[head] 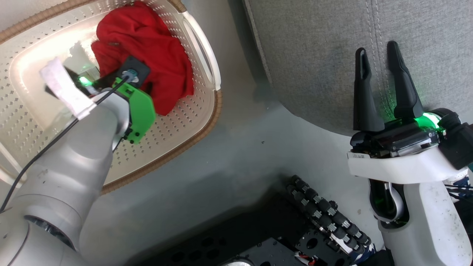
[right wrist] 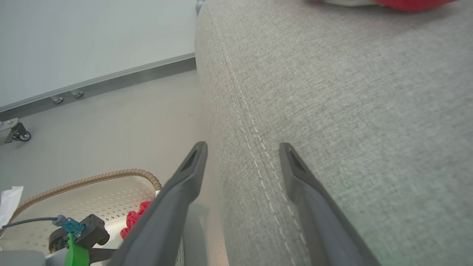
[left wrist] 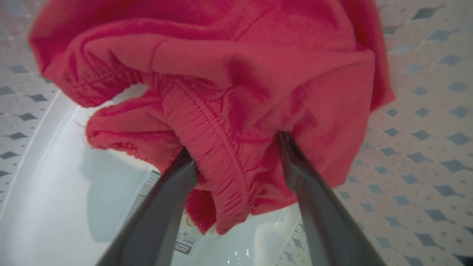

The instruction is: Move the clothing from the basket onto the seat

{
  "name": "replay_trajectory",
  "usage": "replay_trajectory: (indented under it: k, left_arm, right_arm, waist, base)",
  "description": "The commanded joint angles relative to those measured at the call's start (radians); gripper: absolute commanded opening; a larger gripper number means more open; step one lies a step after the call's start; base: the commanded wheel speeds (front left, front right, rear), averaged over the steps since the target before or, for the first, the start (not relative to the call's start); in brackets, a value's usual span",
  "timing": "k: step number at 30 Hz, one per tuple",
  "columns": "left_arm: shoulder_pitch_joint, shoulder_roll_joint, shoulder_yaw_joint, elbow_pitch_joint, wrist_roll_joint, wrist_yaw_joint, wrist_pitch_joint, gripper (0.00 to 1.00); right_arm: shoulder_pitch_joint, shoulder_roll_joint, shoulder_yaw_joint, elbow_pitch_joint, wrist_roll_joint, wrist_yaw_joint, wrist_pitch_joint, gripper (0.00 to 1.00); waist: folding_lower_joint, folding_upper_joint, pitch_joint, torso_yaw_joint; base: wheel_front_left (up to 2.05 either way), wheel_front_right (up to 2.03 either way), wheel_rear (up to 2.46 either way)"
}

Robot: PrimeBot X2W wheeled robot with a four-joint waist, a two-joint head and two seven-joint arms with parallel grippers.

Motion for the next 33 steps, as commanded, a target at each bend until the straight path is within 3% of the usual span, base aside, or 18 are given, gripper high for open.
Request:
replay_trajectory:
  k: [1, 7, 17, 18, 20, 33]
  left_arm:
    - [0.002, 0.004, -0.020, -0.018, -0.021, -0.004, 0.010, 1.00]
    - [-0.038, 0.018, -0.116, -0.073, -0.087, -0.005, 0.051, 1.00]
    - [-0.067, -0.010, -0.195, -0.033, -0.154, -0.004, 0.089, 1.00]
    - [-0.065, -0.011, -0.199, -0.032, -0.165, -0.004, 0.098, 0.73]
    - [-0.067, -0.010, -0.209, -0.036, -0.182, -0.004, 0.111, 0.00]
    - [-0.073, 0.044, -0.238, -0.056, -0.234, -0.004, 0.093, 0.00]
  right_arm:
    - [0.020, 0.002, 0.007, 0.015, -0.007, -0.002, 0.005, 1.00]
    - [0.044, 0.002, 0.007, 0.010, -0.011, -0.002, 0.010, 1.00]
    - [0.079, 0.002, 0.006, -0.005, -0.009, -0.003, 0.011, 1.00]
    - [0.083, 0.002, 0.005, -0.006, -0.010, -0.003, 0.011, 1.00]
    - [0.085, 0.001, 0.004, -0.006, -0.009, -0.003, 0.011, 1.00]
    - [0.014, 0.001, -0.006, -0.001, -0.015, -0.003, 0.007, 1.00]
  waist:
    - [0.0001, 0.0000, 0.004, 0.000]
    - [0.0001, 0.0000, 0.019, 0.001]
    - [0.0001, 0.0000, 0.029, -0.007]
    - [0.0001, 0.0000, 0.029, -0.007]
    - [0.0001, 0.0000, 0.029, -0.008]
    - [0.0001, 0.0000, 0.005, -0.010]
  base:
    - [0.00, 0.00, 0.00]
    - [0.00, 0.00, 0.00]
    - [0.00, 0.00, 0.00]
    - [0.00, 0.00, 0.00]
    - [0.00, 0.00, 0.00]
    - [0.00, 0.00, 0.00]
